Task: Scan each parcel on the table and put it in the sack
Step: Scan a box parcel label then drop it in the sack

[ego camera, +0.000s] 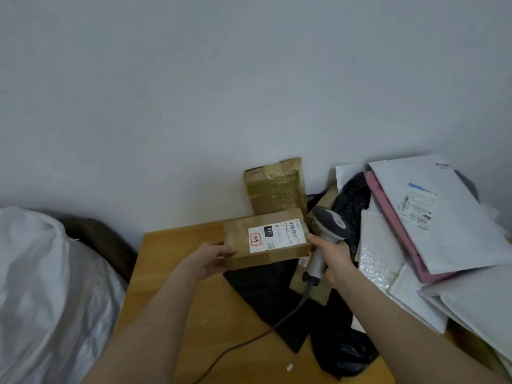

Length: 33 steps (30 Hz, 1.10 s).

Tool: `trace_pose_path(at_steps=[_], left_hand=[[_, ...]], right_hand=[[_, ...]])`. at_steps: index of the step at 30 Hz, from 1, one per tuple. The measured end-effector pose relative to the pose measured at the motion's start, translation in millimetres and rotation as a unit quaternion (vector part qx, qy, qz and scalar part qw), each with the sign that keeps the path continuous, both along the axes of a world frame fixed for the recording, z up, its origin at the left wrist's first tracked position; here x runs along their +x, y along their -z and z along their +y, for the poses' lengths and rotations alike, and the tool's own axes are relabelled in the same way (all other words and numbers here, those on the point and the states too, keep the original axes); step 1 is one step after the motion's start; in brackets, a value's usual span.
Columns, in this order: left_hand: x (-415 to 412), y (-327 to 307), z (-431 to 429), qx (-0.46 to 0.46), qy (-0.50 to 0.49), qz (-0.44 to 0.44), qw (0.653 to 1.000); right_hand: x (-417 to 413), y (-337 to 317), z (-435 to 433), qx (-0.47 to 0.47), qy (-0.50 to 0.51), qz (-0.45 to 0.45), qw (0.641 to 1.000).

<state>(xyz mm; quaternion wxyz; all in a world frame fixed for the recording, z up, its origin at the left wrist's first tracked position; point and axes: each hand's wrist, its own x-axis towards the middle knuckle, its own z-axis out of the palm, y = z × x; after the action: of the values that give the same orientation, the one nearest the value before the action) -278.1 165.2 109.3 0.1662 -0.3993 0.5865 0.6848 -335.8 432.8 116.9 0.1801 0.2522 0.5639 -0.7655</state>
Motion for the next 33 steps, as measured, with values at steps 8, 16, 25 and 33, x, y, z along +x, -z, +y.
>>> trace_pose_path(at_steps=[8, 16, 25, 33], left_hand=[[29.2, -31.4, 16.3, 0.033, 0.017, 0.095, 0.995], [25.9, -68.4, 36.4, -0.307, 0.132, 0.125, 0.934], [27.4, -71.2, 59.7, -0.177, 0.169, 0.128, 0.961], [26.5, -50.0, 70.2, -0.148, 0.000, 0.114, 0.982]], right_hand=[[11.8, -28.2, 17.5, -0.035, -0.002, 0.015, 0.999], [17.4, -62.2, 17.3, 0.038, -0.098, 0.130, 0.986], [15.8, -83.3, 17.5, 0.068, -0.098, 0.168, 0.979], [62.6, -67.5, 1.3, 0.105, -0.123, 0.133, 0.978]])
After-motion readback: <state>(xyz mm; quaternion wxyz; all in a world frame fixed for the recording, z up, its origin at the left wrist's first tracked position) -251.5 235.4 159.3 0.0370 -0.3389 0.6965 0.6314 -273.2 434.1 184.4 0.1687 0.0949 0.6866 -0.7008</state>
